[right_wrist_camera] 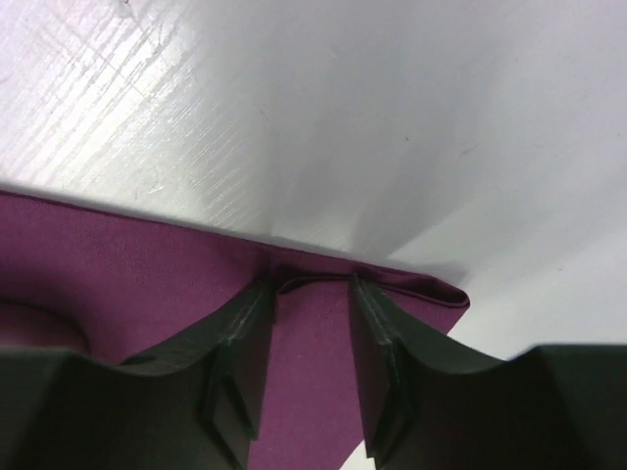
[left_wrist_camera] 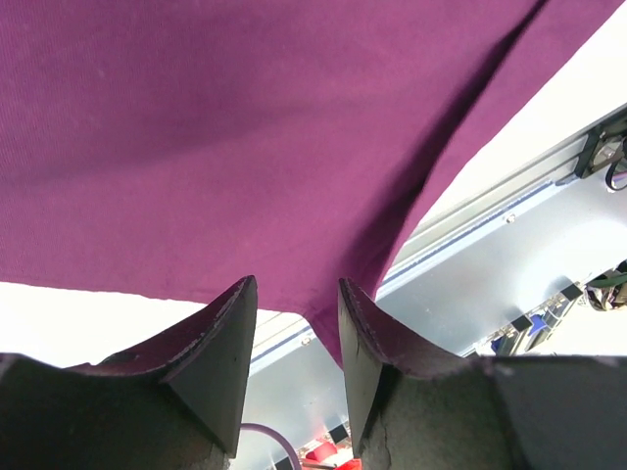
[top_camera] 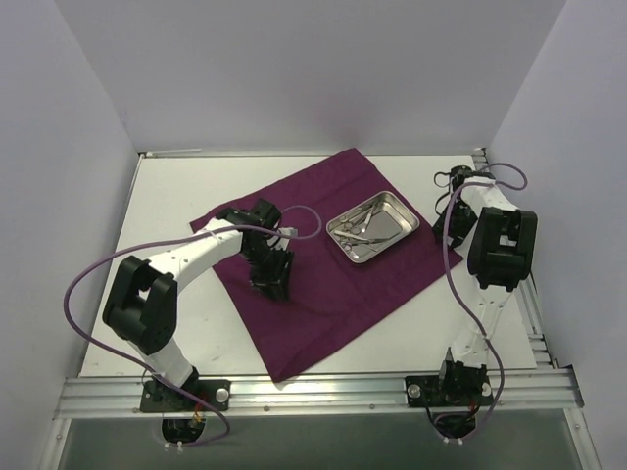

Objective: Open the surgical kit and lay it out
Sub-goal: Smooth out the surgical kit at the center of the board.

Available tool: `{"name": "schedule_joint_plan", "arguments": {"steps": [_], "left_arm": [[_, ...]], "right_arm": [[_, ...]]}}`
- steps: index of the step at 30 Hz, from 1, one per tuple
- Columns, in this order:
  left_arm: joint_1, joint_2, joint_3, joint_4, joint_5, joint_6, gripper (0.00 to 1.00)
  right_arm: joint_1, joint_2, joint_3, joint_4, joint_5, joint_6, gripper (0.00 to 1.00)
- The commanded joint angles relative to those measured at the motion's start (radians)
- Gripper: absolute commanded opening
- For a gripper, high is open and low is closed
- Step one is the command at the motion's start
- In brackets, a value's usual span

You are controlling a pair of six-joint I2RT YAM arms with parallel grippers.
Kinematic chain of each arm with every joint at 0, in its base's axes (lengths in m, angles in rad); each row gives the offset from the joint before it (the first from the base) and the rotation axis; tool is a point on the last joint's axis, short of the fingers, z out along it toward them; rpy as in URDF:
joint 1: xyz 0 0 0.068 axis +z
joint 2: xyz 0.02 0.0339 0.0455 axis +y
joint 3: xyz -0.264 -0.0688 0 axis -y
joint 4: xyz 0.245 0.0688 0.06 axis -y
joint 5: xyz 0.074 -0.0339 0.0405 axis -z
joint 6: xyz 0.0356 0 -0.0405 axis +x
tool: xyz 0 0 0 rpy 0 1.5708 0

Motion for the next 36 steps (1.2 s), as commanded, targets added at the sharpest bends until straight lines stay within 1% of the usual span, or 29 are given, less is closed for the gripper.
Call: {"name": "schedule_joint_plan", "arguments": {"steps": [1, 2, 3, 5, 6, 8, 9, 11, 15, 19, 20, 25, 28, 31, 32, 34, 35, 36], "left_arm": [[-0.006, -0.061, -0.004, -0.017, 0.01, -0.01, 0.47], [-0.006, -0.068, -0.005, -0.02, 0.007, -0.012, 0.46], [-0.006, -0.07, -0.005, -0.02, 0.001, -0.012, 0.44], [-0.007, -0.07, -0.007, -0.023, 0.002, -0.015, 0.42], [-0.007, -0.07, -0.008, -0.023, 0.004, -0.018, 0.38], [-0.01, -0.068, -0.011, -0.02, 0.013, -0.018, 0.38], [-0.014, -0.068, -0.013, -0.02, 0.016, -0.018, 0.38], [-0.024, -0.073, -0.019, -0.02, 0.019, -0.021, 0.38], [-0.035, -0.091, -0.025, -0.024, 0.022, -0.032, 0.38], [-0.044, -0.108, -0.036, -0.02, 0.048, -0.042, 0.38], [-0.049, -0.11, -0.042, -0.014, 0.056, -0.044, 0.39], [-0.057, -0.105, -0.048, -0.003, 0.082, -0.042, 0.41], [-0.066, -0.104, -0.045, 0.0, 0.087, -0.035, 0.42], [-0.073, -0.096, -0.051, 0.0, 0.09, -0.041, 0.42], [-0.076, -0.088, -0.051, -0.007, 0.091, -0.042, 0.42], [-0.092, -0.09, -0.056, -0.018, 0.087, -0.044, 0.43], [-0.099, -0.093, -0.059, -0.023, 0.082, -0.044, 0.44], [-0.107, -0.096, -0.062, -0.023, 0.081, -0.046, 0.45]], "right_arm": [[0.009, -0.007, -0.012, -0.038, 0.048, 0.021, 0.33], [0.011, -0.012, -0.013, -0.038, 0.053, 0.021, 0.29], [0.011, -0.018, -0.016, -0.039, 0.056, 0.021, 0.21], [0.013, -0.036, -0.019, -0.039, 0.067, 0.018, 0.13], [0.013, -0.043, -0.013, -0.044, 0.07, 0.017, 0.11], [0.013, -0.058, -0.007, -0.059, 0.085, 0.012, 0.1], [0.011, -0.064, -0.006, -0.064, 0.088, 0.011, 0.04], [0.011, -0.087, -0.016, -0.077, 0.093, 0.006, 0.0], [0.006, -0.151, -0.082, -0.099, 0.116, -0.005, 0.0], [-0.006, -0.259, -0.179, -0.12, 0.126, -0.012, 0.0], [-0.017, -0.276, -0.218, -0.131, 0.131, -0.014, 0.0], [-0.049, -0.366, -0.315, -0.162, 0.16, -0.029, 0.0], [-0.096, -0.403, -0.375, -0.183, 0.205, -0.054, 0.0], [-0.159, -0.432, -0.443, -0.159, 0.203, -0.08, 0.06], [-0.168, -0.434, -0.438, -0.165, 0.217, -0.077, 0.1], [-0.173, -0.411, -0.417, -0.182, 0.238, -0.074, 0.12], [-0.178, -0.406, -0.417, -0.183, 0.234, -0.074, 0.16], [-0.182, -0.403, -0.418, -0.185, 0.217, -0.074, 0.18]]}}
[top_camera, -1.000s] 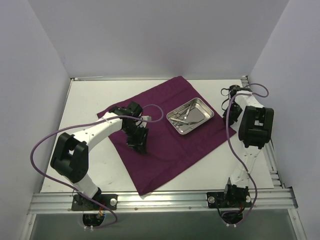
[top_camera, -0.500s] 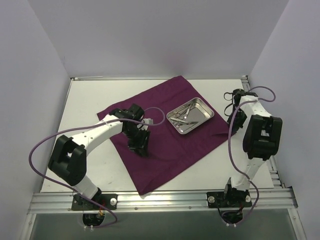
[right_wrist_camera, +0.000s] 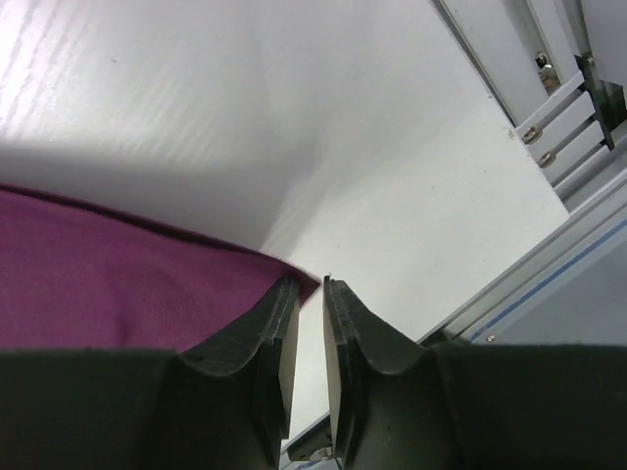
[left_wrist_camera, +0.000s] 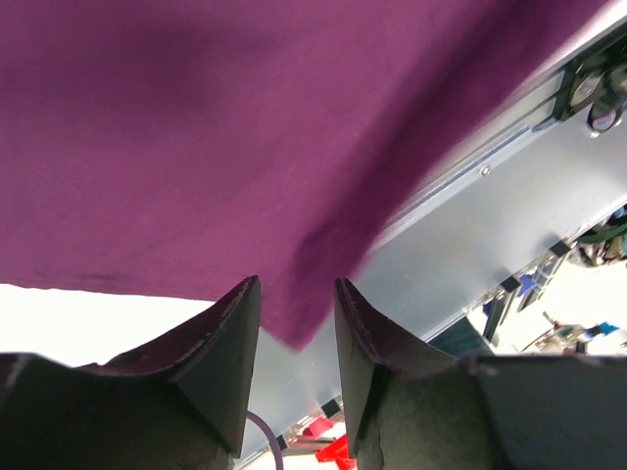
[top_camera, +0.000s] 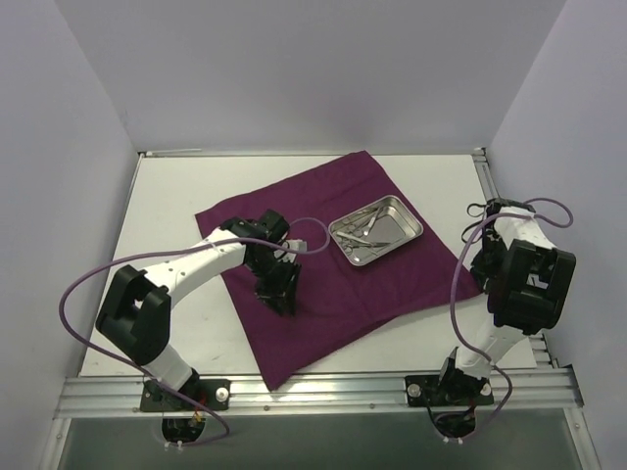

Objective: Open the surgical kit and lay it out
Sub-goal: Smooth out the surgical kit at the center of the board.

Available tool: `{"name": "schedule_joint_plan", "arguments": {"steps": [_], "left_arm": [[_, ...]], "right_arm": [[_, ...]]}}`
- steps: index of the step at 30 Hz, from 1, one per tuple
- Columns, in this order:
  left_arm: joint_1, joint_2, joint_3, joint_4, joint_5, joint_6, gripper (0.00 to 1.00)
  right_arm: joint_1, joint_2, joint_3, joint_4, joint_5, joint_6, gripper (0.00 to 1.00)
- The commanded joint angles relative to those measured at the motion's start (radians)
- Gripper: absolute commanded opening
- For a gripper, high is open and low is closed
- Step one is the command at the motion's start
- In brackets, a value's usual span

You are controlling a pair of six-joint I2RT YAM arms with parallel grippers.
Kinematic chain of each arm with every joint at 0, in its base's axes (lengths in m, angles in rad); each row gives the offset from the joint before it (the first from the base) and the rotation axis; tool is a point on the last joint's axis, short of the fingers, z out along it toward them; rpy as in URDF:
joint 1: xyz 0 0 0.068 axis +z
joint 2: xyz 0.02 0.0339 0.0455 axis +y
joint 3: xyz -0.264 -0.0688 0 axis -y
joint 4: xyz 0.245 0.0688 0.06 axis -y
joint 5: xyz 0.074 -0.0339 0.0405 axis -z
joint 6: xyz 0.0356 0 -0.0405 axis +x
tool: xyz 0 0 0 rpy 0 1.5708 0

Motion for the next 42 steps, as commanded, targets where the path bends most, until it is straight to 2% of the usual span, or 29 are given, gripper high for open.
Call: {"name": "schedule_joint_plan", "arguments": {"steps": [1, 4, 7, 10, 13, 14, 16, 17, 18, 19, 21, 22, 23, 26, 31, 38, 42], "left_arm": [[-0.031, -0.026, -0.01, -0.011, 0.014, -0.002, 0.45], [-0.069, -0.04, -0.021, -0.046, -0.032, -0.012, 0.46], [-0.117, -0.089, -0.045, -0.071, -0.136, -0.046, 0.47], [-0.127, -0.126, -0.076, -0.07, -0.134, -0.092, 0.48], [-0.124, -0.177, -0.089, -0.071, -0.175, -0.14, 0.45], [-0.118, -0.187, -0.079, -0.074, -0.19, -0.143, 0.43], [-0.077, -0.204, -0.035, -0.062, -0.221, -0.14, 0.36], [-0.054, -0.203, -0.023, -0.05, -0.213, -0.129, 0.31], [-0.025, -0.197, -0.01, -0.039, -0.2, -0.118, 0.2], [0.048, -0.173, 0.009, -0.016, -0.151, -0.103, 0.14], [0.122, -0.134, 0.029, -0.001, -0.108, -0.088, 0.04], [0.185, -0.091, 0.061, 0.0, -0.098, -0.078, 0.02], [0.214, -0.073, 0.077, 0.003, -0.1, -0.077, 0.02], [0.317, -0.013, 0.118, 0.059, -0.098, -0.101, 0.02], [0.394, 0.169, 0.184, 0.151, -0.048, -0.091, 0.02], [0.489, 0.357, 0.307, 0.194, -0.005, -0.104, 0.02], [0.523, 0.421, 0.359, 0.182, -0.043, -0.1, 0.02]], "right_arm": [[-0.019, 0.005, 0.012, -0.074, 0.039, -0.014, 0.21], [-0.05, 0.051, 0.065, -0.082, 0.043, -0.042, 0.27], [-0.047, 0.065, 0.166, -0.096, 0.036, -0.076, 0.33], [-0.045, 0.05, 0.199, -0.097, -0.013, -0.093, 0.35], [-0.034, 0.009, 0.182, -0.068, -0.117, -0.1, 0.35], [-0.018, -0.002, 0.174, -0.026, -0.232, -0.105, 0.35], [0.01, -0.019, 0.167, 0.027, -0.34, -0.106, 0.32], [0.027, -0.021, 0.17, 0.042, -0.393, -0.103, 0.26], [0.059, -0.024, 0.171, 0.061, -0.421, -0.102, 0.24], [0.076, -0.027, 0.171, 0.085, -0.453, -0.1, 0.22], [0.126, -0.025, 0.173, 0.142, -0.522, -0.099, 0.12], [0.14, -0.025, 0.17, 0.174, -0.541, -0.096, 0.08], [0.153, -0.027, 0.164, 0.197, -0.561, -0.084, 0.0], [0.17, -0.024, 0.118, 0.289, -0.636, -0.05, 0.0], [0.17, 0.016, 0.049, 0.39, -0.724, -0.036, 0.0], [0.147, 0.102, 0.021, 0.417, -0.637, -0.082, 0.0], [0.134, 0.195, 0.05, 0.424, -0.598, -0.094, 0.0]]}}
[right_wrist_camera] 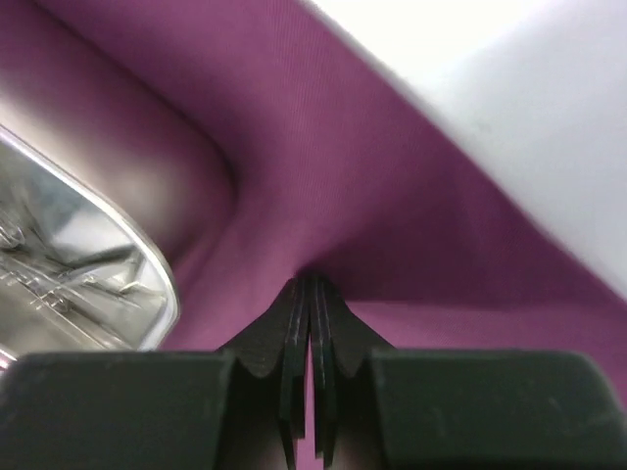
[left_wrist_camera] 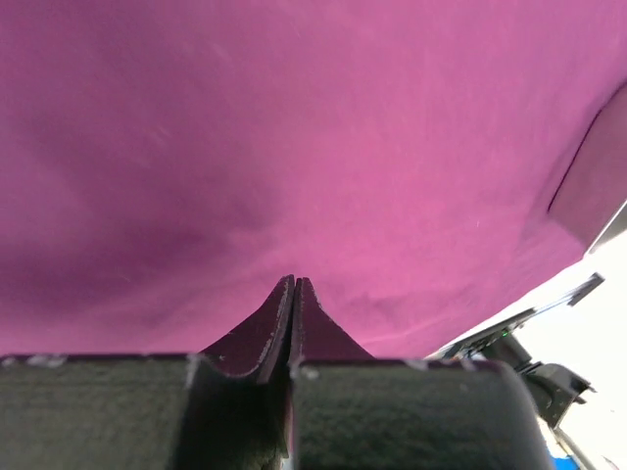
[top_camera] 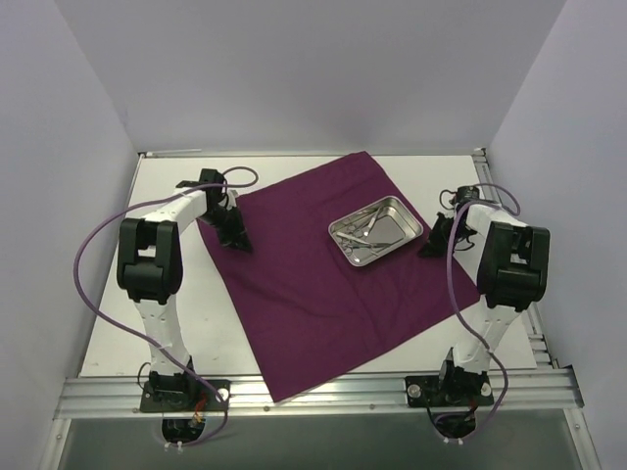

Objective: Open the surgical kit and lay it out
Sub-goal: Smooth out the surgical kit at the center of the board.

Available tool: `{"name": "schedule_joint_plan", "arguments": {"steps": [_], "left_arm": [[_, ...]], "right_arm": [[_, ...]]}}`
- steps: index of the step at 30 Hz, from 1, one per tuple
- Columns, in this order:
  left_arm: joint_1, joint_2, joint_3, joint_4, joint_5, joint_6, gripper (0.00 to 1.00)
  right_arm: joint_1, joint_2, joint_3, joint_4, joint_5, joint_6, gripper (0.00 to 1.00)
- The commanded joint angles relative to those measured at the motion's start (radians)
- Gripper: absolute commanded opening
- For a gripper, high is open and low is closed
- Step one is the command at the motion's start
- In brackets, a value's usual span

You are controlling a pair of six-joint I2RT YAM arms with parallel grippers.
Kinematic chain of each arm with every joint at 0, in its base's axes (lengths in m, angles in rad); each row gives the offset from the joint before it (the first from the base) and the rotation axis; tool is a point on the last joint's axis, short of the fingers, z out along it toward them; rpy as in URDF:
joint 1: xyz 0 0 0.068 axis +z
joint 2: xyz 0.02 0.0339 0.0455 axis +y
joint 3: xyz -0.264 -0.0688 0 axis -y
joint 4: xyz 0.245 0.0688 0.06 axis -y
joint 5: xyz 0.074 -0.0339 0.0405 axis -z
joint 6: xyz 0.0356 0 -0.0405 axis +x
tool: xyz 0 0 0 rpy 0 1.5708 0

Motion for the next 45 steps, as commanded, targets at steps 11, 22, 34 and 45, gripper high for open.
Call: {"name": "schedule_joint_plan", "arguments": {"steps": [11, 22, 34, 45], "left_arm": [[0.067, 0.077, 0.168, -0.012, -0.024, 0.02, 0.02], [0.085, 0.161, 0.295, -0.029, -0.014, 0.039, 0.02], [0.119, 0.321, 0.429, -0.069, -0.035, 0.053, 0.02], [0.137, 0.354, 0.415, -0.073, -0.087, 0.043, 0.02]], "right_arm": [[-0.04, 0.264, 0.248, -0.062, 0.144, -0.066, 0.0], [0.036, 0.199, 0.423, -0.131, 0.084, -0.044, 0.0], [0.441, 0.031, 0.501, -0.126, -0.104, -0.079, 0.08], [0.515, 0.106, 0.391, 0.073, -0.459, -0.049, 0.03]]}}
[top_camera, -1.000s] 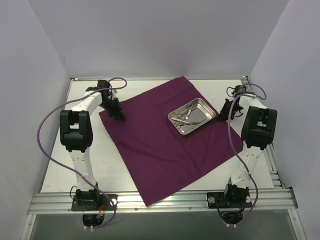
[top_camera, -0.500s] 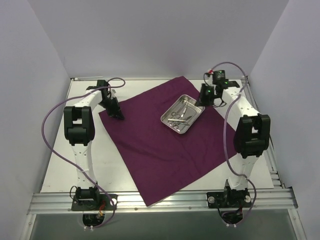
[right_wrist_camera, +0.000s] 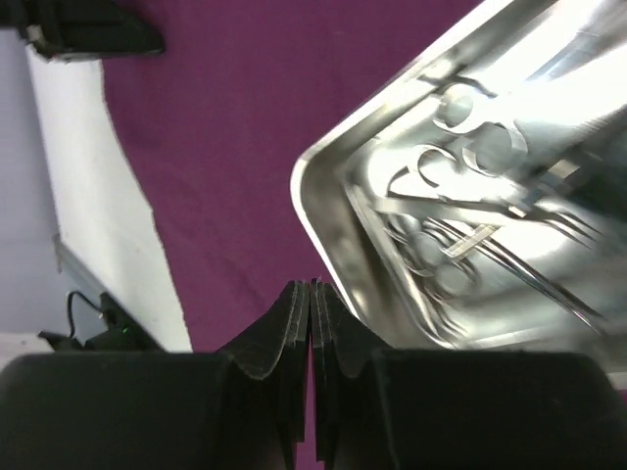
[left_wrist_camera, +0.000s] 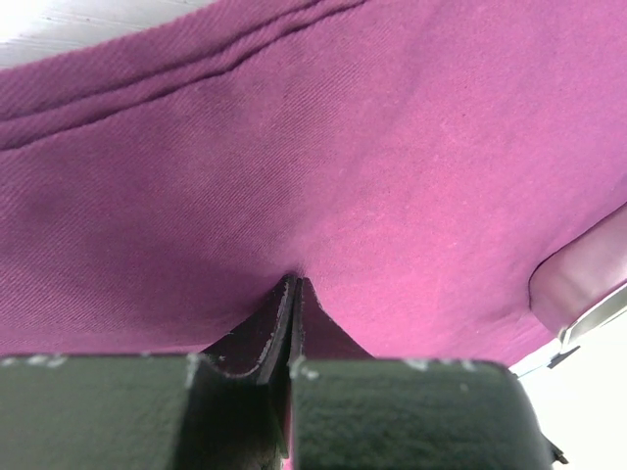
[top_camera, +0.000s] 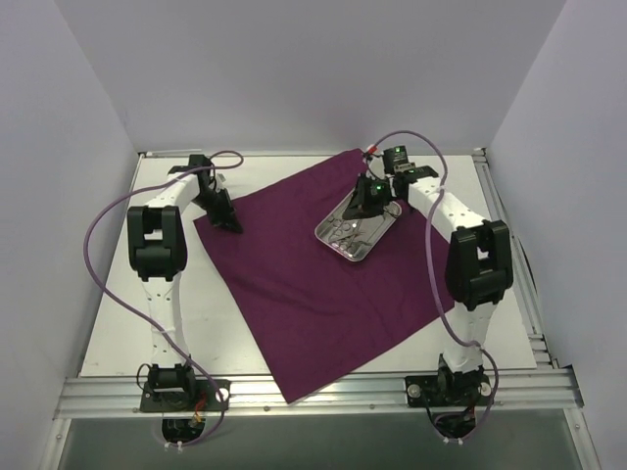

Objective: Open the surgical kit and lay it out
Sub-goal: Smooth out the surgical kit at the center of the board.

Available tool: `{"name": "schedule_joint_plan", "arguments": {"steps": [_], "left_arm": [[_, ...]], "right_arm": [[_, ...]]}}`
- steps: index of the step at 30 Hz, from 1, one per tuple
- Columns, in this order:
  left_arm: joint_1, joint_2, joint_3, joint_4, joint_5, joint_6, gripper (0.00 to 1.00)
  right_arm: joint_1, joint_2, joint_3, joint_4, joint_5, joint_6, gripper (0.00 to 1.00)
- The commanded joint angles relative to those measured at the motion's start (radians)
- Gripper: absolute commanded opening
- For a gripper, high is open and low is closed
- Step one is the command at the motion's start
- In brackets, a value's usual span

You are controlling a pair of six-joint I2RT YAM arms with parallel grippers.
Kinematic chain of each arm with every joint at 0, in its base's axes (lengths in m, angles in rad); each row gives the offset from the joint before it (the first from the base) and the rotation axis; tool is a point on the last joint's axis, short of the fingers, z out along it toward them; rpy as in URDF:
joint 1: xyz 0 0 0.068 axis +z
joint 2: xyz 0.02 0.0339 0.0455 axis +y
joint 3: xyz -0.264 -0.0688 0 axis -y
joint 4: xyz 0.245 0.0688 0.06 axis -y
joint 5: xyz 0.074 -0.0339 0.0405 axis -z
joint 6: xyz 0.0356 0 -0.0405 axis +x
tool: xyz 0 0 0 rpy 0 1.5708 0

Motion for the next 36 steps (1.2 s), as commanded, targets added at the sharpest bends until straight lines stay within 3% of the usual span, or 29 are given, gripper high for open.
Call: {"name": "schedule_joint_plan", "arguments": {"steps": [1, 11, 17, 21, 26, 36], "left_arm": [[0.023, 0.036, 0.009, -0.009, -0.062, 0.003, 0.02], [0.031, 0.127, 0.098, -0.095, -0.054, 0.012, 0.02], [0.031, 0.124, 0.104, -0.097, -0.068, -0.01, 0.02], [0.031, 0.13, 0.113, -0.11, -0.07, -0.022, 0.02], [0.066, 0.138, 0.113, -0.114, -0.048, -0.05, 0.02], [0.082, 0.141, 0.107, -0.127, -0.064, -0.076, 0.02]], "right_arm": [[0.114, 0.101, 0.107, 0.041, -0.234, -0.046, 0.03], [0.328, 0.372, 0.293, -0.058, -0.446, -0.135, 0.04], [0.4, 0.429, 0.272, -0.026, -0.473, -0.141, 0.04], [0.42, 0.455, 0.215, 0.052, -0.525, -0.104, 0.04], [0.448, 0.48, 0.159, 0.006, -0.542, -0.159, 0.04], [0.449, 0.394, -0.111, -0.061, -0.444, -0.265, 0.04]]}}
